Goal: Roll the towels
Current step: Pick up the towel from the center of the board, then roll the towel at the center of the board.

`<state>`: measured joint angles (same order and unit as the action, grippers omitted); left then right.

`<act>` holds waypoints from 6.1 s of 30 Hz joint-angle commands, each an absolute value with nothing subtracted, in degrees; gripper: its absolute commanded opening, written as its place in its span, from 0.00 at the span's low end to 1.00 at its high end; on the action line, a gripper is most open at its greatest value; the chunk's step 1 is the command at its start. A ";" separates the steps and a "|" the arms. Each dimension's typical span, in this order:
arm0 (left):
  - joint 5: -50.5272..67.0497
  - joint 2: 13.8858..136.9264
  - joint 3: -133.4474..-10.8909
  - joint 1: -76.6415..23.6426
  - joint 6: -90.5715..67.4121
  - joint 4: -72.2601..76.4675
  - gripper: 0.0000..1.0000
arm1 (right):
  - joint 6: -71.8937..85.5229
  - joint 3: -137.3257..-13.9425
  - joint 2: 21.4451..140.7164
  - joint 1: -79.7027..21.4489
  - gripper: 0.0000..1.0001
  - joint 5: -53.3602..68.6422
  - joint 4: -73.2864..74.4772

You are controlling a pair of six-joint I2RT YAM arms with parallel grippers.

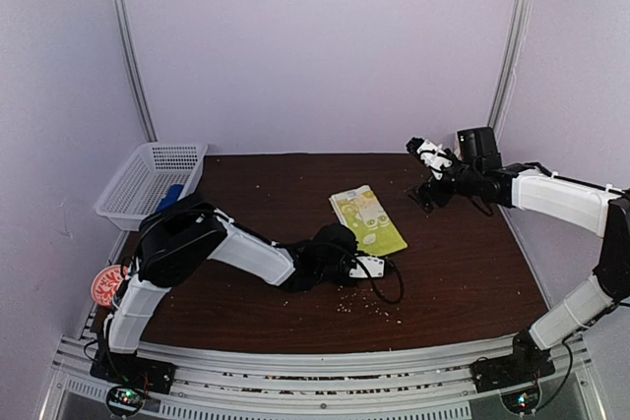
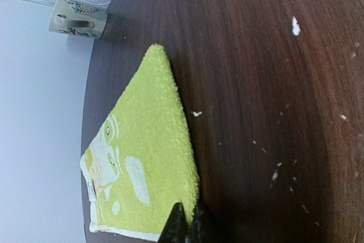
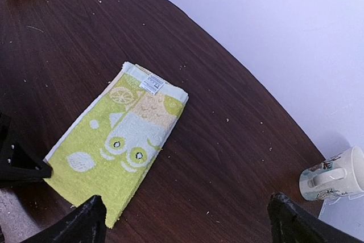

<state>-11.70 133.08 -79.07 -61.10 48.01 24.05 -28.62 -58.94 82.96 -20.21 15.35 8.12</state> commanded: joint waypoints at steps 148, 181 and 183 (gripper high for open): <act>19.98 117.70 -61.04 -55.90 26.69 15.70 0.58 | -52.17 -73.59 112.07 -27.46 0.00 44.05 45.06; 36.56 119.27 -61.27 -48.69 7.47 20.41 0.00 | -39.73 -84.10 122.22 -22.68 0.00 46.61 52.56; 35.51 119.69 -61.83 -48.10 5.05 19.91 0.00 | -39.20 -84.12 122.40 -22.66 0.00 46.43 52.42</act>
<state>34.28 118.13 -61.19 -49.54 10.11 18.61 -42.15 -82.87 121.36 -23.33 46.92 51.35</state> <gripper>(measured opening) 0.004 0.020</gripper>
